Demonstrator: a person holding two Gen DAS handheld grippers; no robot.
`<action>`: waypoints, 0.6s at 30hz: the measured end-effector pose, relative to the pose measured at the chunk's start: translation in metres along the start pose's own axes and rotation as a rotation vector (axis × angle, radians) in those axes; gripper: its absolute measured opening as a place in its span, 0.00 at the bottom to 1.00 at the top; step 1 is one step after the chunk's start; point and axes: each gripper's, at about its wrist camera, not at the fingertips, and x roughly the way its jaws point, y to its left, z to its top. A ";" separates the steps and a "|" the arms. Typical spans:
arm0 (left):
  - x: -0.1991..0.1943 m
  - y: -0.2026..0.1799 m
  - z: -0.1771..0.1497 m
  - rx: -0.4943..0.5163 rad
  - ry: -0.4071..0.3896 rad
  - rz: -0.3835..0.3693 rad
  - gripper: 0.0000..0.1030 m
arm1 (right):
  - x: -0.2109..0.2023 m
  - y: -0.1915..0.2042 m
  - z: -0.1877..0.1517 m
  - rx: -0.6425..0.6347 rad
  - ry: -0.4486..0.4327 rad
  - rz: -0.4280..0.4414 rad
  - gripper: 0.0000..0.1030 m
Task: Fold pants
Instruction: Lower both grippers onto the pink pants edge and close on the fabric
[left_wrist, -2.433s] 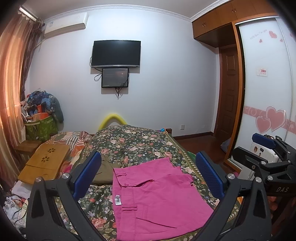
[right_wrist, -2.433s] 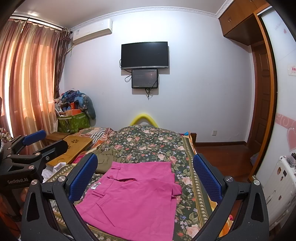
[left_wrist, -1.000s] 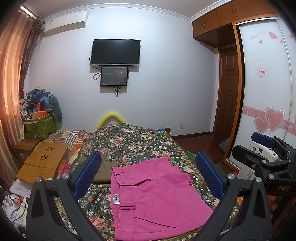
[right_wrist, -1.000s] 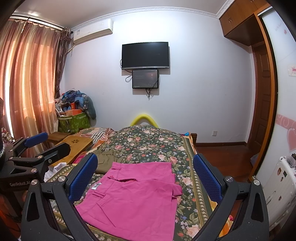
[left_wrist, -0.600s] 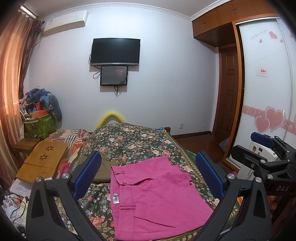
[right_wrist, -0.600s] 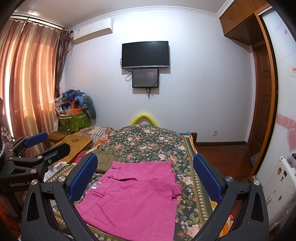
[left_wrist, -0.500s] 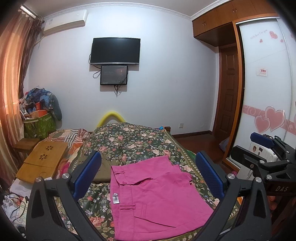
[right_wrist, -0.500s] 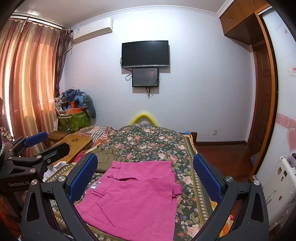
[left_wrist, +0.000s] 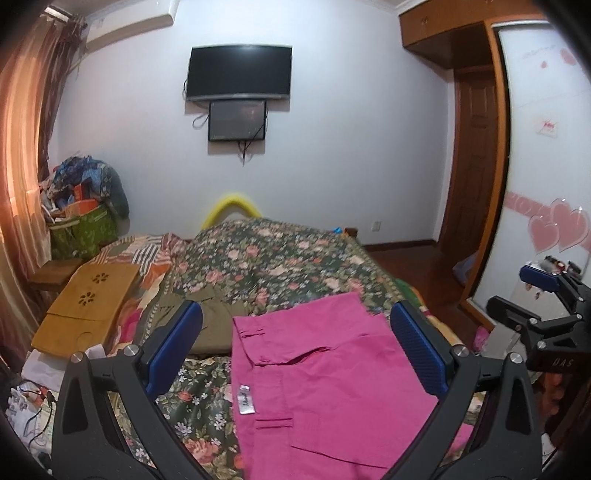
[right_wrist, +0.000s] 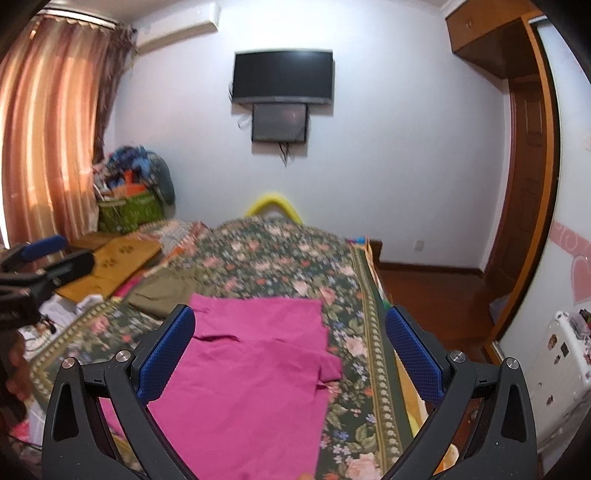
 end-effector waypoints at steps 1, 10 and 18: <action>0.011 0.004 0.000 0.003 0.017 0.003 1.00 | 0.004 -0.001 -0.001 0.001 0.011 0.000 1.00; 0.122 0.044 -0.006 0.010 0.211 0.051 1.00 | 0.083 -0.048 -0.011 0.071 0.174 0.045 0.99; 0.220 0.077 -0.016 0.000 0.324 0.055 1.00 | 0.154 -0.076 -0.011 0.087 0.272 0.049 0.99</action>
